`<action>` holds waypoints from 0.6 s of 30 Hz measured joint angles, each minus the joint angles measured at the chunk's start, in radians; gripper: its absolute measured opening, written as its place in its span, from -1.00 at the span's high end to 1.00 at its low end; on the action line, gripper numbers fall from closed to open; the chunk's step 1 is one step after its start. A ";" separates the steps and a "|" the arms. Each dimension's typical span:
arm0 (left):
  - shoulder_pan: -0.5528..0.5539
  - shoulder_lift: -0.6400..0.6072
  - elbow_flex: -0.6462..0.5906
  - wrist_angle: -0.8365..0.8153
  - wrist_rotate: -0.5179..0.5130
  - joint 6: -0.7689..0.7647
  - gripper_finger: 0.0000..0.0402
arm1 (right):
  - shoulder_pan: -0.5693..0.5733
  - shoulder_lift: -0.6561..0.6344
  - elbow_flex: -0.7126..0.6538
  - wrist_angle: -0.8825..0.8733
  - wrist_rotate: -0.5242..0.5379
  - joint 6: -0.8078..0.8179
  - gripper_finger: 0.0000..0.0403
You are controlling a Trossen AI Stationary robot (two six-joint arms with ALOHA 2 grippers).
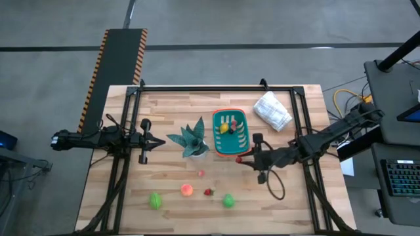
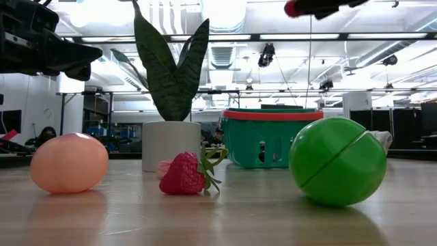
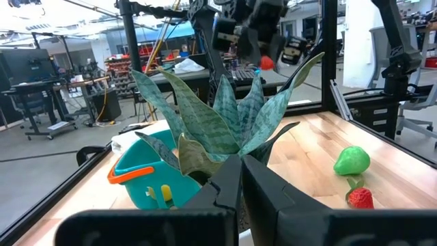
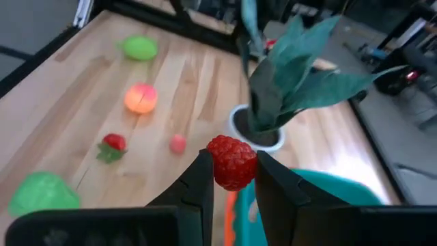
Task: Build produce basket
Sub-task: Put the raspberry into the basket
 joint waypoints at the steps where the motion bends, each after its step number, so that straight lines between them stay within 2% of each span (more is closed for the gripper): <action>1: 0.000 0.001 0.000 0.000 0.000 0.000 1.00 | 0.000 -0.012 0.000 0.000 0.007 -0.008 0.64; 10: 0.000 0.002 0.000 0.000 0.000 0.000 1.00 | -0.024 -0.102 -0.006 -0.006 0.027 -0.068 0.64; 18: 0.000 0.001 0.000 0.000 0.000 0.000 1.00 | -0.073 -0.123 -0.008 -0.020 0.016 -0.104 0.64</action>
